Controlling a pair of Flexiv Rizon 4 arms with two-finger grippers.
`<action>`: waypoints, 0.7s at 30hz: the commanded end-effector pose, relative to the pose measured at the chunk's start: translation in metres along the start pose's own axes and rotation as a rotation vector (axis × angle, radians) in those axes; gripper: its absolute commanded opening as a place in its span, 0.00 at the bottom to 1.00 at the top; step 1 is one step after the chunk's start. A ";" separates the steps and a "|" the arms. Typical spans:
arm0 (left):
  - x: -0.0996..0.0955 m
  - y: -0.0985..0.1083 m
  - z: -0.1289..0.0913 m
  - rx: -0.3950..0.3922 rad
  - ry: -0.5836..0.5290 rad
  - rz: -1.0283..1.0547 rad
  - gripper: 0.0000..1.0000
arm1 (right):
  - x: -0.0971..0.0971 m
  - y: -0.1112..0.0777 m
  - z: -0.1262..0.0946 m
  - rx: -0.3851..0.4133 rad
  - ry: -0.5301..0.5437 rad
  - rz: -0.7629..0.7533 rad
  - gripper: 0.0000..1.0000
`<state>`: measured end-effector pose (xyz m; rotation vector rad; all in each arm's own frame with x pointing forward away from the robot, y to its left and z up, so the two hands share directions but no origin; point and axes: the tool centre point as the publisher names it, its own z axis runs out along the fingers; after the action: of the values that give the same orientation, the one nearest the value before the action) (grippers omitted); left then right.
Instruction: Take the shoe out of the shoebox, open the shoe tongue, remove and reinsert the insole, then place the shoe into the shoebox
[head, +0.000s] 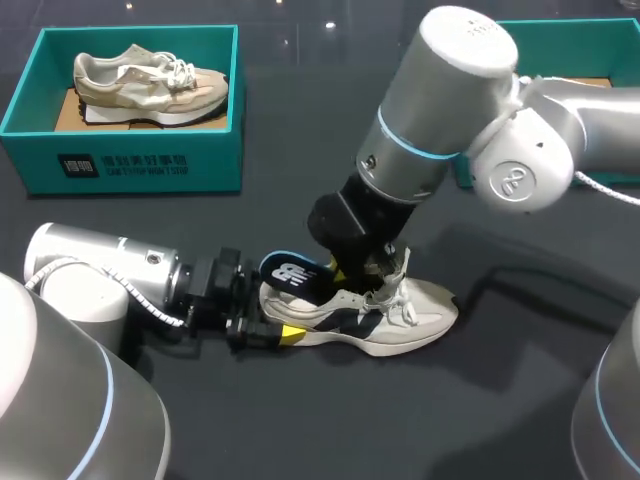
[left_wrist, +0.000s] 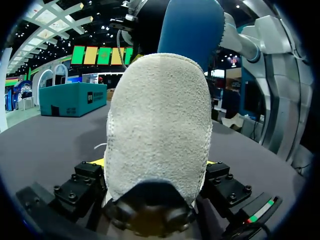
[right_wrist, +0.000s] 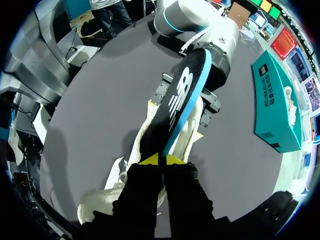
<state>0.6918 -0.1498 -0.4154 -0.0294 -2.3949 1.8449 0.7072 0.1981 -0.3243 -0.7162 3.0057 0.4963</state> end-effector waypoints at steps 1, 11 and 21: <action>0.000 0.001 0.001 -0.001 0.000 0.000 0.00 | -0.016 0.015 0.009 0.051 0.063 0.000 0.00; 0.000 0.001 0.001 -0.001 0.000 0.000 0.00 | -0.016 0.009 0.005 0.014 0.075 0.059 0.39; 0.000 0.001 0.001 -0.001 0.000 0.000 0.00 | -0.018 0.013 -0.005 -0.048 0.139 0.142 1.00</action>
<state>0.6918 -0.1499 -0.4155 -0.0293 -2.3951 1.8447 0.7134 0.2167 -0.3145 -0.5587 3.1945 0.5482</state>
